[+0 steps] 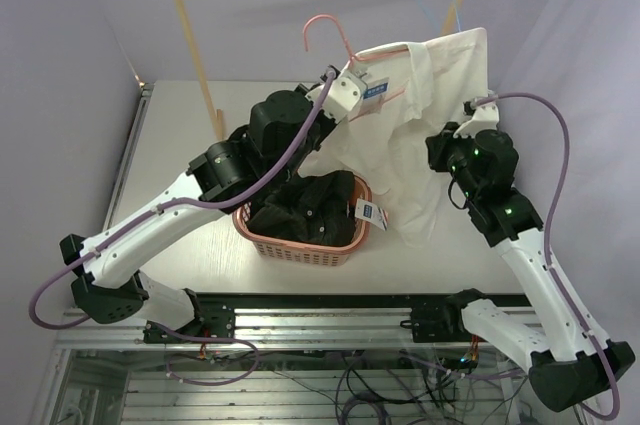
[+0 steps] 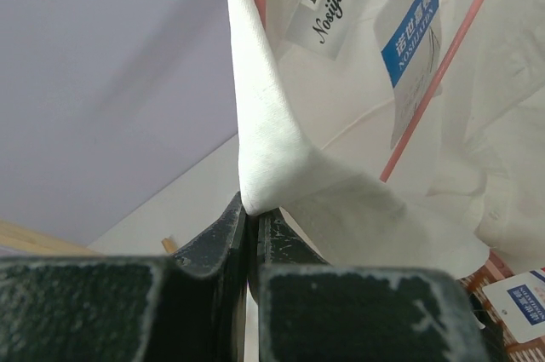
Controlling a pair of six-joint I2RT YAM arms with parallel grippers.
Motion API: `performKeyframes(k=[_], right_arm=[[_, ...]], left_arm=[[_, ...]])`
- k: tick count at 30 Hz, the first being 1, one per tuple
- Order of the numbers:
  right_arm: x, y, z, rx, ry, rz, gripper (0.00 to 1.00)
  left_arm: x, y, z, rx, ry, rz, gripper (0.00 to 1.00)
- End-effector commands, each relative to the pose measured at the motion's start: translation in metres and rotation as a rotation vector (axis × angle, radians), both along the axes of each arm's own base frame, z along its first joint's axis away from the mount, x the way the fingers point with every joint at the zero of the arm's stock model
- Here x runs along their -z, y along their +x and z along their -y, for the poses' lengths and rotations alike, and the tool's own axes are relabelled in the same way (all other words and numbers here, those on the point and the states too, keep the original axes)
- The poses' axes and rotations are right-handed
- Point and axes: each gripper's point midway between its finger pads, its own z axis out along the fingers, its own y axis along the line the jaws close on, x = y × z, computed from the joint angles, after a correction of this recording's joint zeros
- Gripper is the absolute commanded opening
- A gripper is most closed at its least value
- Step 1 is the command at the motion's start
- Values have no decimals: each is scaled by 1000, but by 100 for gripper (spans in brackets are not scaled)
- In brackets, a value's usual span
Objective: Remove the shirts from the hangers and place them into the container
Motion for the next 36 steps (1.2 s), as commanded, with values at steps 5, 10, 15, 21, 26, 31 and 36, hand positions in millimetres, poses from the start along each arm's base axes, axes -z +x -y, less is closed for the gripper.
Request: performKeyframes(k=[5, 10, 15, 21, 26, 31, 36], right_arm=[[-60, -19, 32, 126, -31, 77, 0], [-112, -49, 68, 261, -53, 127, 0], [-143, -70, 98, 388, -91, 155, 0], [-171, -83, 116, 468, -90, 226, 0], [-176, -72, 115, 483, -99, 224, 0], [-161, -51, 99, 429, -120, 169, 0], [-101, -38, 77, 303, -192, -15, 0]], left_arm=[[27, 10, -9, -94, 76, 27, 7], [54, 13, -11, -105, 130, 30, 7], [72, 4, -20, -61, 160, 52, 7], [100, -11, -36, 10, 232, 73, 7], [98, -34, -42, 135, 186, 108, 7], [95, -45, -42, 203, 184, 113, 7], [74, -55, -32, 287, 154, 124, 7]])
